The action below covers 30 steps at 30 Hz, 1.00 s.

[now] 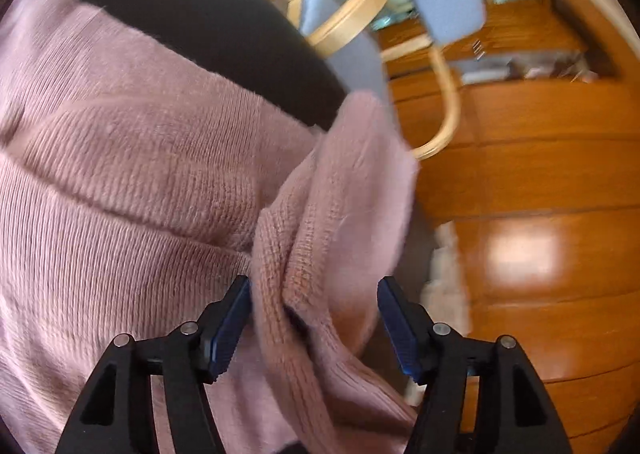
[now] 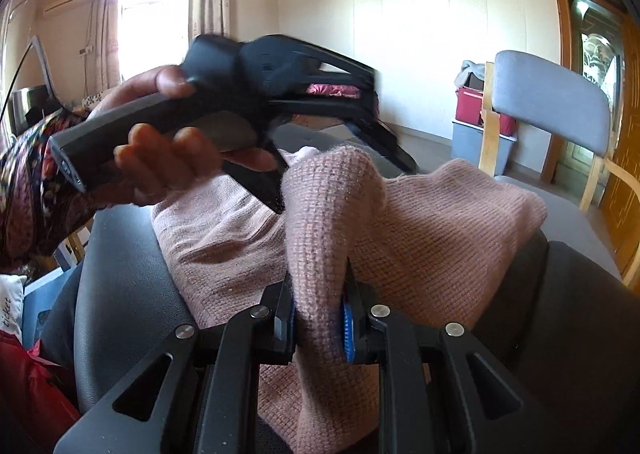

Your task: Fold clothes

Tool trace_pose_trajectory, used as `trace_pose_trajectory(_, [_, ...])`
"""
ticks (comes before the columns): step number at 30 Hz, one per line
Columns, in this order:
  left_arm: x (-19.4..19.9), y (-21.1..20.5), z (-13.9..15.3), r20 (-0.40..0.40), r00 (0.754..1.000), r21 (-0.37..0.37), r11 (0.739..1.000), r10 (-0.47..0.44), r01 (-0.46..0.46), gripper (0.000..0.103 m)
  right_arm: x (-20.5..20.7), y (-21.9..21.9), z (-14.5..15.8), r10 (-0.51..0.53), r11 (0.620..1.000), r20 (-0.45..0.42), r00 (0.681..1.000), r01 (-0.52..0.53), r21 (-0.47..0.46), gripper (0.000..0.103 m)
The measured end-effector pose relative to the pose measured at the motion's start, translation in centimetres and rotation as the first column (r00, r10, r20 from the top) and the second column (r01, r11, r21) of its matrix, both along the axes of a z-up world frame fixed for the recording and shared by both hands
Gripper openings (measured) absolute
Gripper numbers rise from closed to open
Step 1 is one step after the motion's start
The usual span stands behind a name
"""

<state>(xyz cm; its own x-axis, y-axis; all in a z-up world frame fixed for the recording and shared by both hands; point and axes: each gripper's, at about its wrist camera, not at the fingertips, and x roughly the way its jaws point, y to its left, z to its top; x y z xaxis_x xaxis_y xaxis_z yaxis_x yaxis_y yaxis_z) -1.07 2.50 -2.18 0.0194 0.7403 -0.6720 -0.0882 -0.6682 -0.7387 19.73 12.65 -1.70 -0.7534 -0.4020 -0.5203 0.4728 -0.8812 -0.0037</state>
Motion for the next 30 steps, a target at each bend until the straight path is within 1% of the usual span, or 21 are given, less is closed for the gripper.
trace_pose_trajectory(2, [0.3,0.8,0.2,-0.044,0.999,-0.044,0.999,-0.022,0.02,0.064,0.0,-0.2,-0.1,0.002,1.0,-0.003,1.0,-0.002,0.013,0.018])
trace_pose_trajectory(3, [0.3,0.9,0.4,-0.063,0.998,-0.055,0.998,-0.018,0.015,0.058,-0.1,-0.2,-0.1,0.003,1.0,-0.004,1.0,-0.003,0.017,0.02])
trace_pose_trajectory(4, [0.4,0.8,0.6,-0.079,0.997,-0.065,0.998,-0.017,0.012,0.043,-0.1,-0.1,0.0,0.002,1.0,-0.006,1.0,-0.001,0.015,0.022])
trace_pose_trajectory(6, [0.3,0.6,0.9,-0.098,0.995,-0.053,0.998,-0.032,0.027,0.018,0.3,0.5,0.5,-0.026,1.0,-0.026,0.999,0.026,-0.003,0.022])
trace_pose_trajectory(8, [0.2,0.4,1.2,-0.08,0.996,0.006,0.999,-0.031,0.031,0.017,2.0,0.8,1.5,-0.008,0.999,-0.065,0.998,0.006,-0.037,0.022])
trace_pose_trajectory(11, [0.2,0.4,1.9,-0.094,0.995,0.062,0.997,-0.04,0.045,0.016,4.7,1.0,3.0,0.039,0.995,-0.127,0.991,-0.051,-0.091,0.022])
trace_pose_trajectory(12, [0.3,0.4,2.3,-0.101,0.994,0.089,0.994,-0.046,0.056,0.016,5.3,0.6,3.2,0.059,0.994,-0.126,0.99,-0.071,-0.088,0.022])
trace_pose_trajectory(13, [0.5,0.4,2.9,-0.106,0.993,0.129,0.989,-0.054,0.068,0.016,5.5,-0.3,2.9,0.084,0.994,-0.102,0.991,-0.091,-0.067,0.021])
trace_pose_trajectory(14, [0.8,0.5,3.5,-0.112,0.992,0.168,0.983,-0.061,0.08,0.016,5.4,-1.4,2.5,0.095,0.995,-0.073,0.993,-0.097,-0.026,0.021])
trace_pose_trajectory(15, [1.0,0.5,4.1,-0.12,0.99,0.204,0.975,-0.069,0.093,0.016,5.0,-2.7,1.8,0.092,0.995,-0.038,0.995,-0.09,0.033,0.021])
trace_pose_trajectory(16, [1.2,0.6,5.0,-0.144,0.986,0.218,0.969,-0.082,0.112,0.016,4.5,-3.9,1.2,0.081,0.993,-0.009,0.997,-0.08,0.087,0.021])
trace_pose_trajectory(19, [1.5,0.2,7.0,-0.196,0.976,0.231,0.963,-0.095,0.14,0.015,1.3,-5.7,-1.1,-0.037,0.981,0.11,0.993,0.015,0.194,0.021])
trace_pose_trajectory(21, [1.4,-1.3,8.0,-0.2,0.977,0.254,0.959,-0.076,0.127,0.015,-0.4,-5.9,-2.4,-0.114,0.967,0.174,0.978,0.069,0.244,0.022])
trace_pose_trajectory(22, [1.2,-2.2,8.2,-0.201,0.978,0.265,0.957,-0.064,0.117,0.015,-0.7,-6.1,-2.8,-0.127,0.961,0.186,0.974,0.074,0.268,0.022])
trace_pose_trajectory(24, [0.8,-4.3,8.5,-0.199,0.979,0.293,0.952,-0.035,0.093,0.015,-0.8,-6.7,-3.1,-0.142,0.944,0.177,0.974,0.08,0.319,0.023])
trace_pose_trajectory(26, [0.5,-7.0,8.3,-0.191,0.982,0.322,0.945,0.002,0.061,0.015,-0.8,-7.6,-3.0,-0.154,0.919,0.155,0.976,0.084,0.385,0.024])
trace_pose_trajectory(30, [0.1,-11.1,7.4,-0.152,0.987,0.384,0.923,0.054,0.008,0.015,-0.1,-10.0,-3.3,-0.172,0.837,0.093,0.981,0.096,0.539,0.029])
